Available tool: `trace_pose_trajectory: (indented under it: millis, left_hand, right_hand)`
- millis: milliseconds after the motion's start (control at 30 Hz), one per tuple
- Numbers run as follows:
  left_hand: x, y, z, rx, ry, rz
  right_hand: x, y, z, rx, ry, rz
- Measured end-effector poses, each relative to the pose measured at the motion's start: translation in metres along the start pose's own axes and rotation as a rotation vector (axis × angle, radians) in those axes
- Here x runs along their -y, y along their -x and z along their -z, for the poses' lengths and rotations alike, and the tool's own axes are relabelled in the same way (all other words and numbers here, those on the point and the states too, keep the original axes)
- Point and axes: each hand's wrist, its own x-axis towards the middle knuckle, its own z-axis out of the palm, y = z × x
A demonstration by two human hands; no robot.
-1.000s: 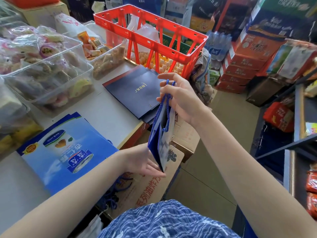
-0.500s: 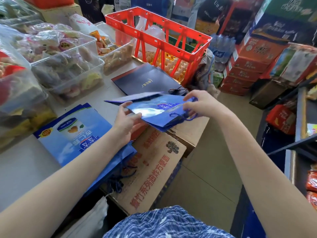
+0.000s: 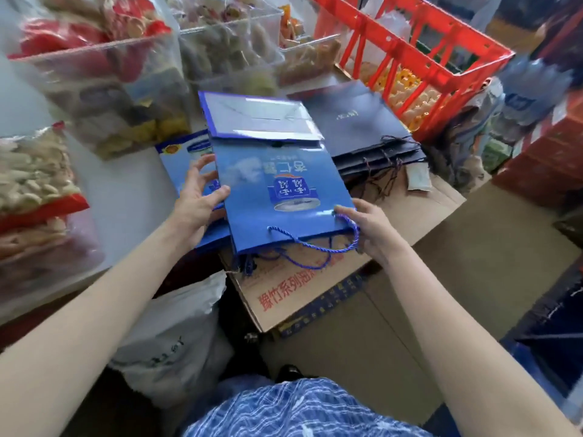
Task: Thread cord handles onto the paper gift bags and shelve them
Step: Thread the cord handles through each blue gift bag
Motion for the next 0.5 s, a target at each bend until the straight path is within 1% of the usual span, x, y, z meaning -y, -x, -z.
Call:
trace_pose_trajectory:
  millis: [33,67,100,167,200,233,300,333,400,433,467,500]
  left_hand:
    - [0.004,-0.001,0.009,-0.035,-0.028,0.045]
    - [0.008,-0.004,0.016,-0.07,-0.045,0.105]
    - [0.01,-0.008,0.021,-0.101,-0.034,0.173]
    - [0.012,-0.017,0.026,-0.155,0.024,0.261]
    - [0.011,-0.021,0.029,-0.18,0.03,0.265]
    - [0.011,-0.024,0.034,-0.201,0.003,0.256]
    - [0.015,-0.029,0.05,-0.246,-0.094,0.219]
    - [0.019,-0.031,0.06,-0.273,-0.127,0.207]
    - [0.03,-0.03,0.083,-0.319,-0.153,0.215]
    - [0.036,-0.028,0.092,-0.332,-0.159,0.222]
    - [0.041,-0.026,0.101,-0.338,-0.16,0.227]
    - [0.046,-0.024,0.108,-0.337,-0.142,0.243]
  right_hand:
    - [0.01,-0.003,-0.01,-0.042,-0.035,0.11]
    - [0.022,-0.006,-0.021,-0.091,-0.009,0.232]
    - [0.036,-0.008,-0.035,-0.155,0.086,0.357]
    - [0.061,-0.008,-0.061,-0.296,0.423,0.594]
    - [0.069,-0.008,-0.075,-0.338,0.588,0.712]
    - [0.075,-0.006,-0.089,-0.349,0.725,0.813]
    - [0.075,-0.005,-0.121,-0.33,0.914,0.951]
    - [0.066,-0.009,-0.137,-0.296,0.976,0.987]
    - [0.04,-0.019,-0.167,-0.139,1.066,1.038]
    - [0.026,-0.026,-0.18,-0.016,1.112,1.023]
    - [0.014,-0.032,-0.191,0.141,1.186,0.96]
    - [0.004,-0.037,-0.198,0.342,1.278,0.855]
